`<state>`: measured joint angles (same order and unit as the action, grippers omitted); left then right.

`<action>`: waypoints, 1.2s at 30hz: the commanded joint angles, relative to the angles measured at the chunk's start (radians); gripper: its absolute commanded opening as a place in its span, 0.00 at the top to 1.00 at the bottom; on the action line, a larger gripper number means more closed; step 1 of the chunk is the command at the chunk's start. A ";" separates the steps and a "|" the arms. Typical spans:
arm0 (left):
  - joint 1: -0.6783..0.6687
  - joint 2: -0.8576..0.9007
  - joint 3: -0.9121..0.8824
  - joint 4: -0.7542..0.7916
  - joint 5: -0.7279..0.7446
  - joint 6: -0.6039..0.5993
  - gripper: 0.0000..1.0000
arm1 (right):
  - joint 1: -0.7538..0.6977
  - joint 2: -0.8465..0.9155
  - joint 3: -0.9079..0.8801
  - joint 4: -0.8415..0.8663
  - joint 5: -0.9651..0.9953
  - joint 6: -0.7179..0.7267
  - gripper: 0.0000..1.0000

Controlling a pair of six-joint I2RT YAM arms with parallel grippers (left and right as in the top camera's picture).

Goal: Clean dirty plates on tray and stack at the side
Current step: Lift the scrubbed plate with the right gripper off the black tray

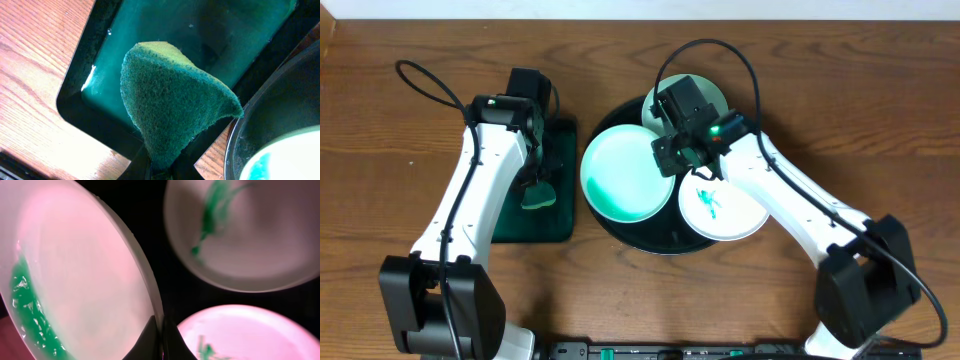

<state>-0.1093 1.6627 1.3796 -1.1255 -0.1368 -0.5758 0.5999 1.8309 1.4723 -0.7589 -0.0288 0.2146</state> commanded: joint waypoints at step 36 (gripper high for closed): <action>0.002 0.056 -0.035 0.012 -0.002 0.006 0.93 | 0.176 -0.234 0.004 0.034 0.932 -0.544 0.99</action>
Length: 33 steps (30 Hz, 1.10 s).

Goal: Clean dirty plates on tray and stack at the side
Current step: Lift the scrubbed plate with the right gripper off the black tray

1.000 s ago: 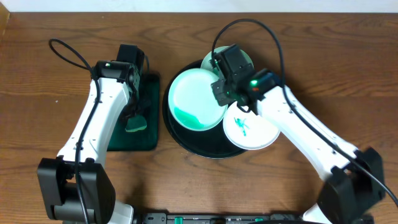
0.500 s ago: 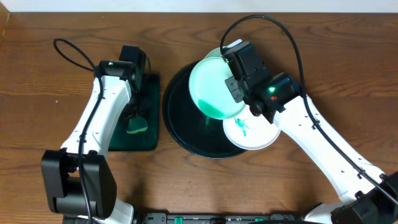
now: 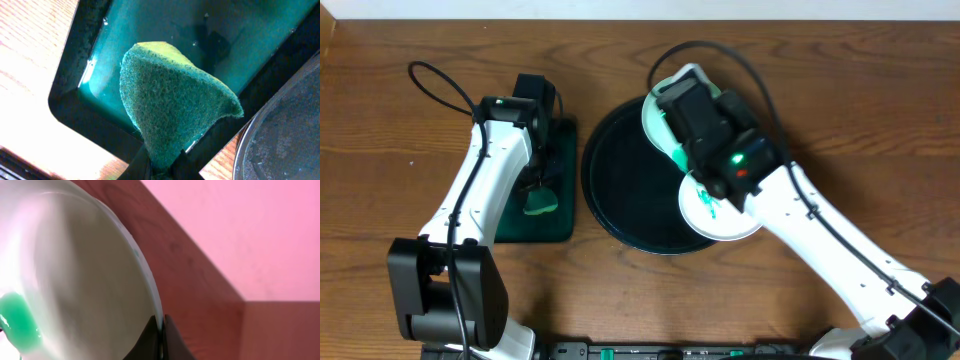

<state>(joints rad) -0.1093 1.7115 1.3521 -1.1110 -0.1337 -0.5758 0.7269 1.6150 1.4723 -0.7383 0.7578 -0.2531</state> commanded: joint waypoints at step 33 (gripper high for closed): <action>0.002 0.008 -0.008 -0.013 -0.005 0.007 0.93 | 0.337 0.002 0.004 0.174 0.651 -0.229 0.99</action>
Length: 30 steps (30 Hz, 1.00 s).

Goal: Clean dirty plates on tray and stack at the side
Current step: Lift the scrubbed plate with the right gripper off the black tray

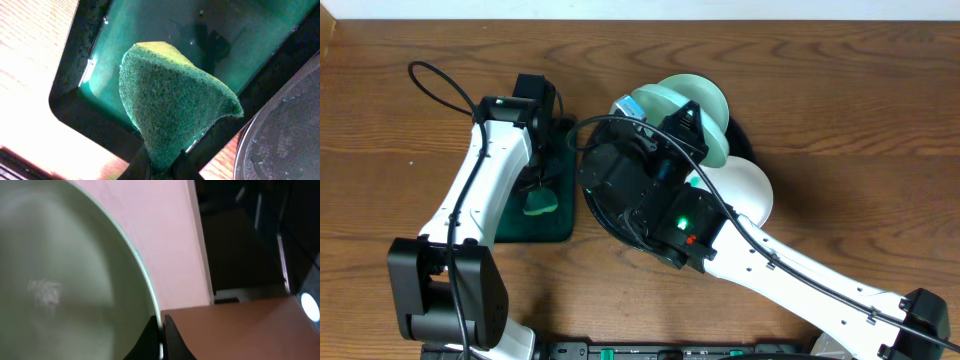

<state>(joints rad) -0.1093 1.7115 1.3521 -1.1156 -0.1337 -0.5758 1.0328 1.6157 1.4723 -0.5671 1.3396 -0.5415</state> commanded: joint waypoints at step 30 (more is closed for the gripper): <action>0.002 0.008 -0.008 -0.009 -0.005 0.007 0.93 | 0.040 -0.006 0.004 -0.005 0.002 0.146 0.99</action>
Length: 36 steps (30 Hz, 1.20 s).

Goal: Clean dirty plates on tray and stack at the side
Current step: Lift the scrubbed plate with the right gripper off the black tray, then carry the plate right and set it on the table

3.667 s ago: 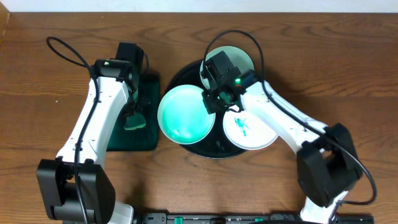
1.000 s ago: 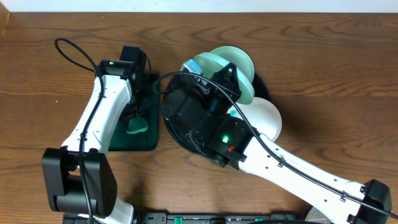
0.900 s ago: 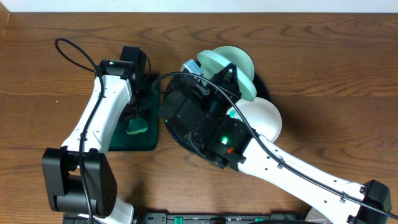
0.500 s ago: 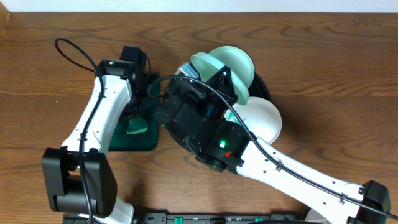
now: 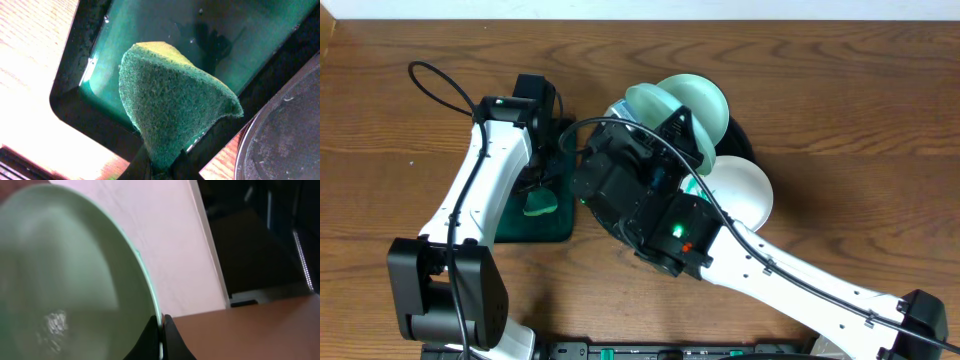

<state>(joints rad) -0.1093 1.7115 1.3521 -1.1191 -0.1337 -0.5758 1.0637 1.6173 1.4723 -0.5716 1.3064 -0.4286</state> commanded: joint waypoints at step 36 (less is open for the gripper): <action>0.002 0.008 -0.008 -0.018 -0.005 0.007 0.93 | -1.198 -0.005 0.003 -0.312 -1.203 0.991 0.99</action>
<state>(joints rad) -0.1093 1.7115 1.3502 -1.1294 -0.1333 -0.5758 -0.0357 1.6165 1.4719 -0.8787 0.1272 0.5915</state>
